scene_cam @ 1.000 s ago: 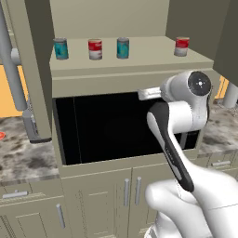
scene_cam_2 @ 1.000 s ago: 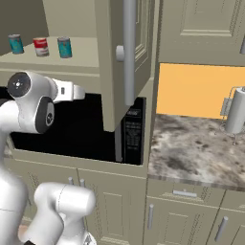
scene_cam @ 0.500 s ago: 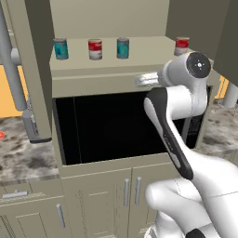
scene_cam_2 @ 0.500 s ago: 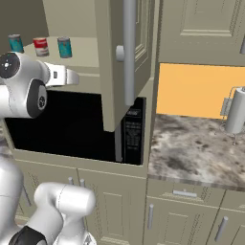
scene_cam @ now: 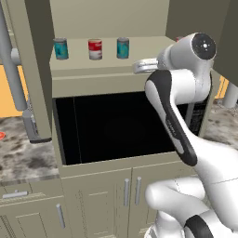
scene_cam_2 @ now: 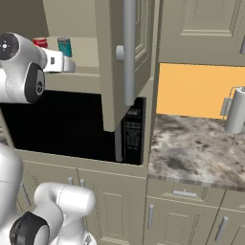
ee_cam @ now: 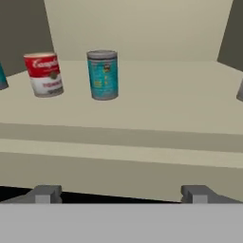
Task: Stack two cans on top of the other two cans in the cabinet.
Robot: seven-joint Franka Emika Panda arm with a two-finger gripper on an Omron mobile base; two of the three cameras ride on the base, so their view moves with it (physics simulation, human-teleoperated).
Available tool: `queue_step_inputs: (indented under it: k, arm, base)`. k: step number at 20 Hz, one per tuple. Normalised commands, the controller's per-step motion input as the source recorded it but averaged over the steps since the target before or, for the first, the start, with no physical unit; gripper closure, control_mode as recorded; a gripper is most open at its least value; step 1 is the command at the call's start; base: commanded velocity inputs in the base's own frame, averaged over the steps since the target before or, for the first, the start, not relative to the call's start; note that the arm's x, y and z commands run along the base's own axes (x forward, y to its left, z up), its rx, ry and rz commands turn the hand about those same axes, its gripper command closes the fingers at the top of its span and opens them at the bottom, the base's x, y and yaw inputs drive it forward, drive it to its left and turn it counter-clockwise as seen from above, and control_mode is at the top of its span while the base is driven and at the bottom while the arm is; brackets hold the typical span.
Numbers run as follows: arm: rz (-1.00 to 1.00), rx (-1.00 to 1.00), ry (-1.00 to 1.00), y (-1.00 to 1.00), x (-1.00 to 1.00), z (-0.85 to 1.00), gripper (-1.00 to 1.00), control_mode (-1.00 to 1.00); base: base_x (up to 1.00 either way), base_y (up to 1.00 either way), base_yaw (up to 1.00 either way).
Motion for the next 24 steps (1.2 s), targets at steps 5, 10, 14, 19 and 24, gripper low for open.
queue_step_inputs:
  k: [5,10,14,19,24]
  arm:
    - [0.04,0.03,0.00,0.06,0.17,0.19,-1.00,-1.00]
    - [0.08,0.02,0.00,0.01,0.29,0.10,-1.00,-1.00]
    - [0.17,0.02,-0.02,0.00,0.32,0.00,-1.00,-1.00]
    - [0.20,0.02,-0.06,0.04,0.37,0.00,-1.00,-1.00]
    - [0.15,0.00,0.00,0.15,0.35,0.00,-1.00,-1.00]
  base:
    - [0.00,0.00,0.00]
    - [0.00,0.00,0.00]
    - [0.00,0.00,0.00]
    - [0.00,0.00,0.00]
    - [0.00,0.00,0.00]
